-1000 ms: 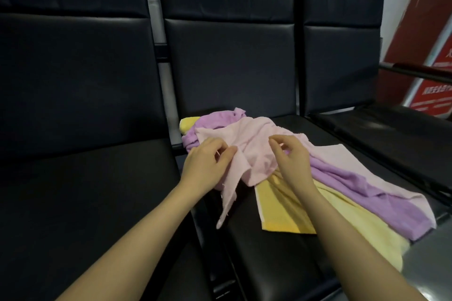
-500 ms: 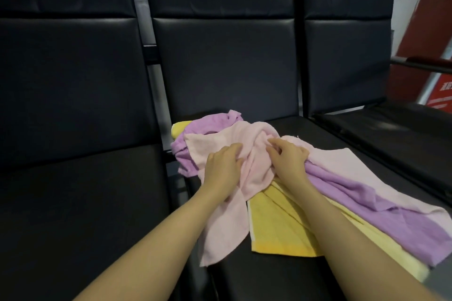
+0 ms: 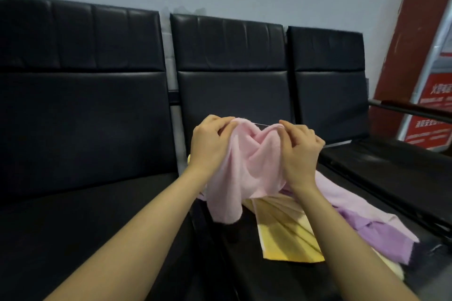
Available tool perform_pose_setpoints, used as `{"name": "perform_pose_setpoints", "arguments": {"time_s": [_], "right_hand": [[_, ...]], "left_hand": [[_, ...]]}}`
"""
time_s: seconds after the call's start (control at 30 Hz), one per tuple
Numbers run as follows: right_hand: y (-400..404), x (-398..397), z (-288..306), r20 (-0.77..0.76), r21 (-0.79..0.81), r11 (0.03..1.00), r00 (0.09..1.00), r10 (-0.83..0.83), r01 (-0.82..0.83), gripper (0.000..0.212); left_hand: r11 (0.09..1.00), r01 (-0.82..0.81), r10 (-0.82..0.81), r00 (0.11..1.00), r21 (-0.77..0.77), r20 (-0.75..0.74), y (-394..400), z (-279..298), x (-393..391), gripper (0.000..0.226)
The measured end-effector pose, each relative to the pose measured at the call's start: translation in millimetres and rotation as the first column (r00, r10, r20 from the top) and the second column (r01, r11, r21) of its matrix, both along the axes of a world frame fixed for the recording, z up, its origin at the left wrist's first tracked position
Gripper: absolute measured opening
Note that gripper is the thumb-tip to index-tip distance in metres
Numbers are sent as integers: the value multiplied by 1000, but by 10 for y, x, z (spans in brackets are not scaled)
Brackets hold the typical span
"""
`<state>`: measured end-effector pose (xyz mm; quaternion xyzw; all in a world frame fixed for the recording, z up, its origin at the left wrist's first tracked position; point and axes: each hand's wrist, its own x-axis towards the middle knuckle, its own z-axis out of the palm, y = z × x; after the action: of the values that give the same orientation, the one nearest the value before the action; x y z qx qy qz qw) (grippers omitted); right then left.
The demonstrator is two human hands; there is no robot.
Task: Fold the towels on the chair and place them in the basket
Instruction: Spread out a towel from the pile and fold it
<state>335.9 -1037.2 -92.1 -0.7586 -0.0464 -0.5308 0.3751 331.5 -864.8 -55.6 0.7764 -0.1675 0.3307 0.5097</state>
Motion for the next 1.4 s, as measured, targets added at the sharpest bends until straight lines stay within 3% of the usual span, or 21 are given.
{"name": "perform_pose_setpoints", "arguments": {"time_s": [0.3, 0.53, 0.67, 0.77, 0.87, 0.97, 1.07, 1.2, 1.3, 1.4], "right_hand": [[621, -541, 662, 247, -137, 988, 968, -31, 67, 22], [1577, -1031, 382, 249, -307, 949, 957, 150, -69, 25], [2097, -1226, 54, 48, -329, 900, 947, 319, -286, 26], [2447, -1372, -161, -161, -306, 764, 822, 547, -568, 26], [2719, -1511, -342, -336, -248, 628, 674, 658, -737, 20], [2800, -1528, -535, -422, -39, 632, 586, 692, -774, 11], [2716, -1431, -700, -563, 10, 714, 586, 583, -700, 11], [2497, -1322, -910, -785, -193, 764, 564, 257, -616, 22], [2390, -1308, -1115, -853, -345, 698, 520, 46, -627, 39], [2389, -1239, -1298, -871, -412, 612, 490, -46, -675, 48]], "left_hand": [[992, -125, 125, 991, -16, 43, 728, 562, -539, 17], [973, -230, 230, 972, -4, 43, 1712, 346, -1196, 14], [948, -317, 318, 947, 21, -33, 2277, 44, -1521, 14], [897, -438, 441, 894, 56, -75, 2671, -217, -1705, 15], [853, -483, 513, 846, 198, -145, 2927, -479, -1856, 18], [815, -446, 534, 825, 369, -183, 3030, -715, -1967, 21], [794, -350, 513, 825, 497, -239, 2989, -877, -1998, 24], [714, -151, 464, 833, 683, -302, 2754, -1053, -1902, 34], [632, 41, 432, 810, 774, -396, 2590, -1239, -1761, 42], [576, 201, 406, 771, 792, -491, 2595, -1445, -1618, 46]]}}
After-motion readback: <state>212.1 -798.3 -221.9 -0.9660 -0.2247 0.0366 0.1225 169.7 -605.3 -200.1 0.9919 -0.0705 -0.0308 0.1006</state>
